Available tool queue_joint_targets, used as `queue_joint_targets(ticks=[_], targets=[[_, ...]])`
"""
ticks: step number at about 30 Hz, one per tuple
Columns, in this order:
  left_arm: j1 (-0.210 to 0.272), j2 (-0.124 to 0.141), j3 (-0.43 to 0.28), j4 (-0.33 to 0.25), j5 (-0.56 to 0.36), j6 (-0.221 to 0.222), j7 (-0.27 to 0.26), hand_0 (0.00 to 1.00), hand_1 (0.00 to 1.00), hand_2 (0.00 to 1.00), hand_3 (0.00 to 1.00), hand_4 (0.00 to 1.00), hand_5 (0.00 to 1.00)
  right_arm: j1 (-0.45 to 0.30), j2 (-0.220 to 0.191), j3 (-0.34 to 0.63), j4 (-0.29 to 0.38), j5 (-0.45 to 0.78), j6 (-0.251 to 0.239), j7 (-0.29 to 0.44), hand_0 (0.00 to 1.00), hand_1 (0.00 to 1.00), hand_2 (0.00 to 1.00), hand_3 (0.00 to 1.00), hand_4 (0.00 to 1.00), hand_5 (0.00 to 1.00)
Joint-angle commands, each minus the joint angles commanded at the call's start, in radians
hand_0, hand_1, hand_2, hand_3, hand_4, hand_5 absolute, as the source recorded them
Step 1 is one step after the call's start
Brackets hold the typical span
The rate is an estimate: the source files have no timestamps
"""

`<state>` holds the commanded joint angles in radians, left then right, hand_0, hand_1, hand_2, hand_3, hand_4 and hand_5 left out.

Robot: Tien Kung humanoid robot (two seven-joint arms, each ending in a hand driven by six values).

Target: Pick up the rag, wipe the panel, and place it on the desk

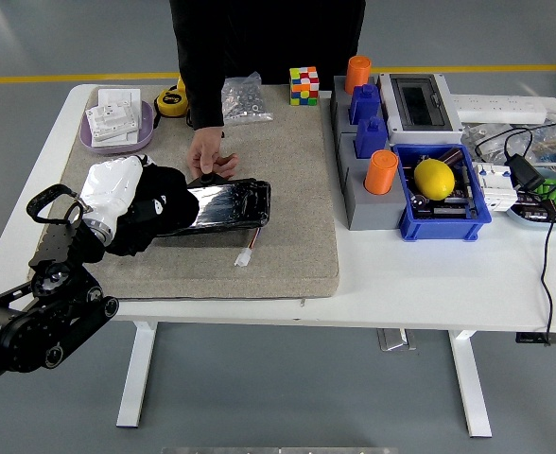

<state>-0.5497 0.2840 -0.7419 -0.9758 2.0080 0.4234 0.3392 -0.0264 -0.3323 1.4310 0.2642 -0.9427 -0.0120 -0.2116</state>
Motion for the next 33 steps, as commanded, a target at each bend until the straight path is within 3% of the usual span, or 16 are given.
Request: queue_joint_targets(ticks=[21, 33], targets=[[0.001, 0.0, -0.028, -0.004, 0.009, 0.003, 0.001, 0.223, 0.119, 0.439, 0.32, 0.002, 0.002, 0.001, -0.001, -0.002, -0.002, 0.001, 0.0, 0.0, 0.693, 0.446, 0.636, 0.617, 0.998, 0.7], [-0.023, -0.038, 0.024, 0.005, -0.006, 0.003, 0.004, 0.223, 0.117, 0.438, 0.32, 0.002, 0.002, 0.008, -0.002, -0.006, -0.002, 0.006, 0.0, 0.004, 0.695, 0.446, 0.636, 0.617, 0.998, 0.701]])
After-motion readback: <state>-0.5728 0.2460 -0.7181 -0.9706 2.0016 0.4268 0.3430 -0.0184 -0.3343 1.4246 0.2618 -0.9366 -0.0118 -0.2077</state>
